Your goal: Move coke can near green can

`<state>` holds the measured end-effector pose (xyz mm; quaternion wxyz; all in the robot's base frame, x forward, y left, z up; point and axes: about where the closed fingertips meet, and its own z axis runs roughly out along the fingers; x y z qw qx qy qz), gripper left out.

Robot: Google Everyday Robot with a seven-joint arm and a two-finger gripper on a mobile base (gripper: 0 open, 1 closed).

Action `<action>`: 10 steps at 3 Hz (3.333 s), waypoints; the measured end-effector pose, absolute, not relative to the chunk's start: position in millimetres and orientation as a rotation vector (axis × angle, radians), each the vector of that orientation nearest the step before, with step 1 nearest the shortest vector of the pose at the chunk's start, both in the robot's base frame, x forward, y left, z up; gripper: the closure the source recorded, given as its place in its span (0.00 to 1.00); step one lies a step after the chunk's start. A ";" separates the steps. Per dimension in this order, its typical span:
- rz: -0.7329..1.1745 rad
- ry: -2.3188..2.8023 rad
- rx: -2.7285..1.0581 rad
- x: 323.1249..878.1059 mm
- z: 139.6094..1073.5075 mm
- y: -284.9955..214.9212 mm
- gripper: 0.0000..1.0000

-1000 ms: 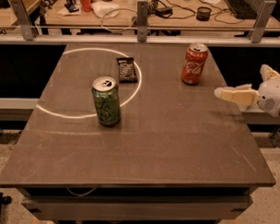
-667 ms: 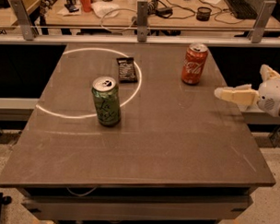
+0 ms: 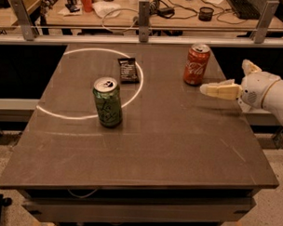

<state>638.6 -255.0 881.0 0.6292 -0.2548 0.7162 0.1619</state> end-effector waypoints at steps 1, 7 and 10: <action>0.407 1.619 -0.613 652.5 876.9 -231.3 0.00; 0.515 1.582 -0.616 717.4 865.2 -174.2 0.46; 0.723 1.575 -0.704 632.6 901.8 -142.6 1.00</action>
Offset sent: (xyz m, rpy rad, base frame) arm 0.0481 0.0609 -0.0189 0.0538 -0.0033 0.1055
